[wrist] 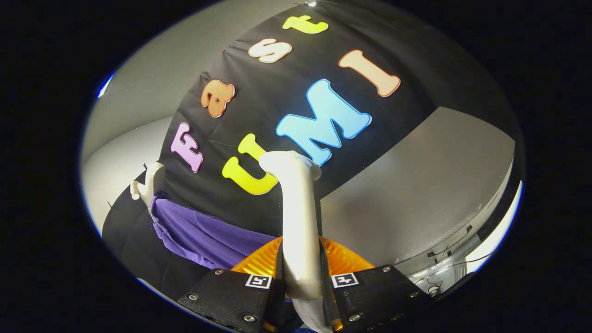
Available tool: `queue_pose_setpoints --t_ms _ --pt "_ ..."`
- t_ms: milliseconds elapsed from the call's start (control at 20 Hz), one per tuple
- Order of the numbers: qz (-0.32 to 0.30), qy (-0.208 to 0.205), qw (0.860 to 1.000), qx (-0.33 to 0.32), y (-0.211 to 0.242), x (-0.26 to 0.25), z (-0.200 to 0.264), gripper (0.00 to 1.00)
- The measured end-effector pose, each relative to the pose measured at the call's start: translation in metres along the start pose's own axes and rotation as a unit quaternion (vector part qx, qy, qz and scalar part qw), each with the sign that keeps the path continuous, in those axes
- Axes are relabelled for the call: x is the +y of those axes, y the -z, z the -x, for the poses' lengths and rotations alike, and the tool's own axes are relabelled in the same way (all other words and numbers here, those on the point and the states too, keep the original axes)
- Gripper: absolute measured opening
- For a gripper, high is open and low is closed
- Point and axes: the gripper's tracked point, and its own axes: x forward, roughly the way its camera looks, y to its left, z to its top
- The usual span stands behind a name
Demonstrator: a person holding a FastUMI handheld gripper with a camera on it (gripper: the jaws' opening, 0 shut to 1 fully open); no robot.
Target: Iron the clothes twice with a garment steamer, once on the left side and once on the right side.
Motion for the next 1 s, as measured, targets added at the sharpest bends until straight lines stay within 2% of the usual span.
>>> queue_pose_setpoints --t_ms 350,550,800,1000 --pt "0.066 0.011 0.994 -0.088 0.026 0.079 0.045 0.32" --pt "0.100 0.021 0.987 -0.124 0.045 0.117 0.049 0.32" --pt "0.138 0.031 0.981 -0.132 0.088 0.151 0.035 0.32" --pt "0.205 0.046 0.962 -0.173 0.103 0.177 0.027 0.32"
